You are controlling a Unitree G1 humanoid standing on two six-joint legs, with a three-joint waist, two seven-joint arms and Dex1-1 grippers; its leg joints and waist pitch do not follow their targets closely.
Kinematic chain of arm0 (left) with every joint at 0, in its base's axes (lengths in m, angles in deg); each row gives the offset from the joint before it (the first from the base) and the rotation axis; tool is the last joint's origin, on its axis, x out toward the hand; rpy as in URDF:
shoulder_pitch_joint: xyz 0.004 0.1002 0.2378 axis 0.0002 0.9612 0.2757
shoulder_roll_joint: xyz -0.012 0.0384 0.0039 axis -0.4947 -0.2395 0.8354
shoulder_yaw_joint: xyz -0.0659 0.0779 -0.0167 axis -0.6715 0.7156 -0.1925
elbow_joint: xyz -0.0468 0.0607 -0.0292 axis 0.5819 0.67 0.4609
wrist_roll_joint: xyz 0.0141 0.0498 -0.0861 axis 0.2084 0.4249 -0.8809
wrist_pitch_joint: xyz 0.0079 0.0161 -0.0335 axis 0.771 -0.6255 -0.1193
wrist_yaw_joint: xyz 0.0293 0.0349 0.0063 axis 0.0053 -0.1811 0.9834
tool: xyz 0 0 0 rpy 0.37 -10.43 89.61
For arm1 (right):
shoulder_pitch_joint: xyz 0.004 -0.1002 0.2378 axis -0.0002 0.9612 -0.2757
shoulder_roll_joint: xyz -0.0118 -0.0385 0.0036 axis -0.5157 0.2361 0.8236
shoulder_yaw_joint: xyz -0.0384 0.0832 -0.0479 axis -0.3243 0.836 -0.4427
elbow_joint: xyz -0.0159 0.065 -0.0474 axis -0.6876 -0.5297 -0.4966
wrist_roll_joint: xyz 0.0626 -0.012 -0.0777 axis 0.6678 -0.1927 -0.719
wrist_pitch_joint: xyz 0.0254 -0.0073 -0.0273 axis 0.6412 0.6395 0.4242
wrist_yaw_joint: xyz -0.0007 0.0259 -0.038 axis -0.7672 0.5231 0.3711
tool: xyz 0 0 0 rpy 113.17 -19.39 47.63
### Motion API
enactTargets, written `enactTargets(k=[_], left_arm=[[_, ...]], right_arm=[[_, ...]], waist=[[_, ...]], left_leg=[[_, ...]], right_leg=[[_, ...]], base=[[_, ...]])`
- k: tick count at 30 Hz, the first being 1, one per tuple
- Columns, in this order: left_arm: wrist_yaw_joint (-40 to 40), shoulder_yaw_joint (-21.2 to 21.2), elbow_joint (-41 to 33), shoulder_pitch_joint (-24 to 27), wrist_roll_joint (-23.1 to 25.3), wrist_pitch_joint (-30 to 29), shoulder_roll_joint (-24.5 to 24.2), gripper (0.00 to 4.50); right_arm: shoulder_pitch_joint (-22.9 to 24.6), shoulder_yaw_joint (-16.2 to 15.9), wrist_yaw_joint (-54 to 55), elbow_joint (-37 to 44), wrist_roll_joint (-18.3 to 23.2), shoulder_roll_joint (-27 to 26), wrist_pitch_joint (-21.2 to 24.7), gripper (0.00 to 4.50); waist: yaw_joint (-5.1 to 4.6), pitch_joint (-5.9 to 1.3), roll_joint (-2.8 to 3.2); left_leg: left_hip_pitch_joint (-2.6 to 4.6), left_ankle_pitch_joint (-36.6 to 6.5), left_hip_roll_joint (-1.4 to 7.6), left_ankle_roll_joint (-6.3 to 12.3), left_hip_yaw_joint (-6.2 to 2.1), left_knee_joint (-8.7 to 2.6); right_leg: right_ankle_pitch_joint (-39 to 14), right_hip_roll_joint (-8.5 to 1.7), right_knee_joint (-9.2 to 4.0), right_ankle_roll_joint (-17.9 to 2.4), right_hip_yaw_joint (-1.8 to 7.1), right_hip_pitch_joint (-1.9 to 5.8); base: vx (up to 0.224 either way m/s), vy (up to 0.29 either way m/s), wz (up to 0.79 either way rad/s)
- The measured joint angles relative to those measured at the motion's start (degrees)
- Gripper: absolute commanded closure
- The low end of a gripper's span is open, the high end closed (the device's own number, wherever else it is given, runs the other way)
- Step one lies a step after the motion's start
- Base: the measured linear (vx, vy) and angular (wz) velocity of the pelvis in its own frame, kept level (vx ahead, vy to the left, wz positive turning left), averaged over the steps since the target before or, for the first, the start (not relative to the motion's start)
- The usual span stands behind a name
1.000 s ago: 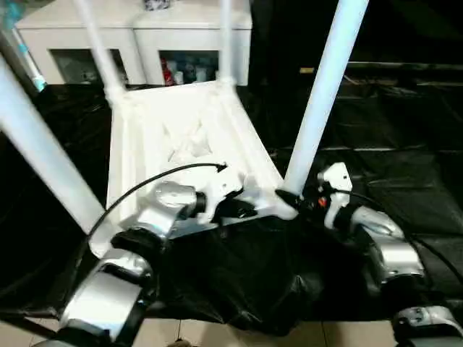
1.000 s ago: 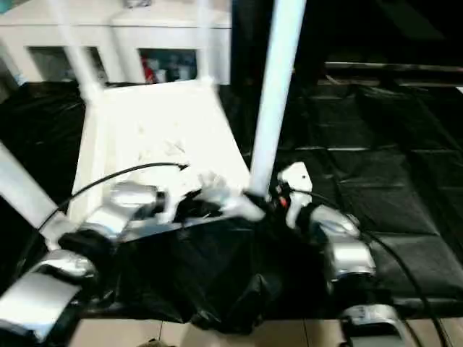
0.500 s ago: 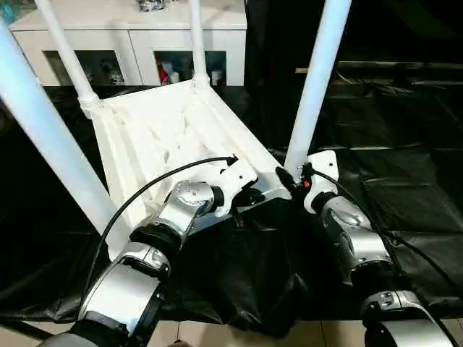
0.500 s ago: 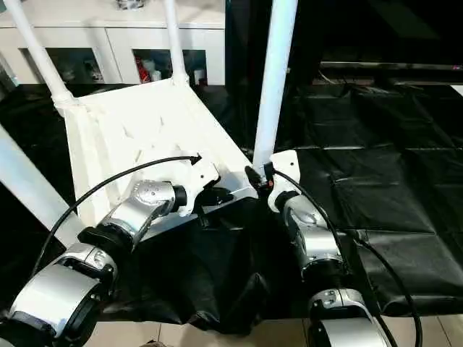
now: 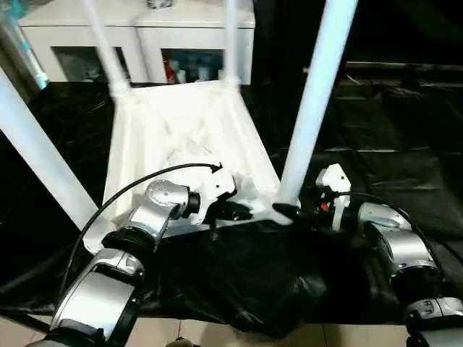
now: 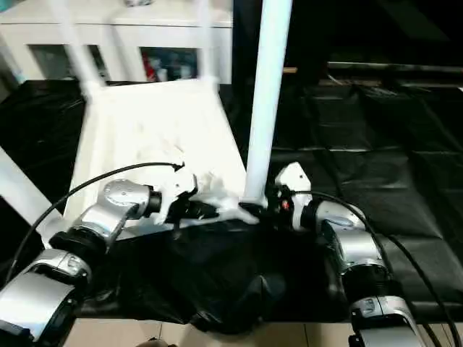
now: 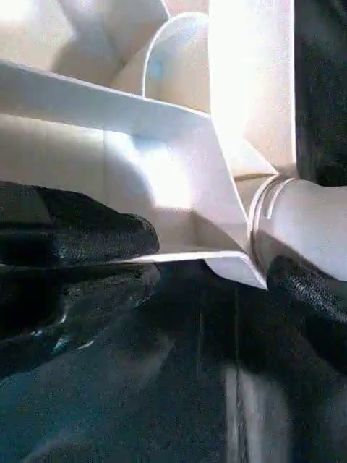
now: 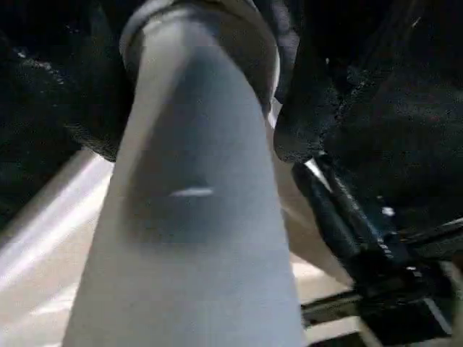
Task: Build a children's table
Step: Rotate leg to tighten
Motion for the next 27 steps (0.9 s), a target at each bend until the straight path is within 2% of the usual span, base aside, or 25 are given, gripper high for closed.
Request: enactTargets(k=[3,4,11,18,24,27], left_arm=[[-2.7,0.0,-2.2,1.2,-1.1,-1.1,-1.0,4.50],[-3.8,0.0,-3.2,1.7,-1.3,-1.5,-1.4,4.50],[-4.8,0.0,-3.5,1.9,-1.3,-1.7,-1.6,4.50],[-3.8,0.0,-4.0,2.1,-1.2,-2.4,-1.5,4.50],[9.9,-0.2,1.2,-1.1,1.2,-2.3,2.8,4.50],[17.0,-0.5,3.6,-2.8,2.3,-3.1,5.3,4.50]], right_arm=[[0.0,-0.5,-3.0,0.0,1.0,0.6,0.8,1.34],[0.0,-1.0,-4.2,-0.1,1.0,1.0,1.1,1.59],[-0.5,-1.3,-5.2,-0.8,0.8,1.1,0.8,2.03],[-0.2,-1.1,-4.1,-0.7,0.9,0.4,0.8,2.11],[-1.0,2.8,15.1,-3.5,-1.4,-5.5,-0.9,2.13],[-2.6,4.8,26.0,-5.2,-2.2,-9.4,-0.9,2.34]], waist=[[0.05,0.01,-0.02],[0.09,0.02,-0.03],[0.27,0.04,-0.07],[0.23,0.05,-0.08],[-0.77,-0.02,-0.17],[-1.55,-0.05,-0.24]], left_leg=[[-0.06,0.0,0.00,0.02,0.00,-0.01],[-0.08,0.0,0.01,0.06,0.00,-0.01],[-0.15,0.0,0.01,0.08,0.00,0.00],[-0.14,0.0,0.03,0.07,0.00,0.01],[0.19,0.0,0.01,-0.20,0.00,0.10],[0.22,0.0,0.02,-0.26,-0.01,0.09]], right_leg=[[0.0,0.00,-0.01,0.0,0.00,-0.07],[0.0,0.00,0.00,0.0,-0.01,-0.08],[0.0,0.01,0.02,0.0,-0.01,-0.16],[0.0,0.01,0.03,0.0,-0.02,-0.16],[0.1,0.00,0.06,0.0,0.02,0.07],[0.0,0.02,0.06,0.1,0.02,0.07]], base=[[0.000,0.000,0.00],[0.000,0.000,0.00],[0.000,0.000,0.00],[0.000,0.000,0.00],[0.000,0.000,0.00],[0.000,0.000,0.00]])
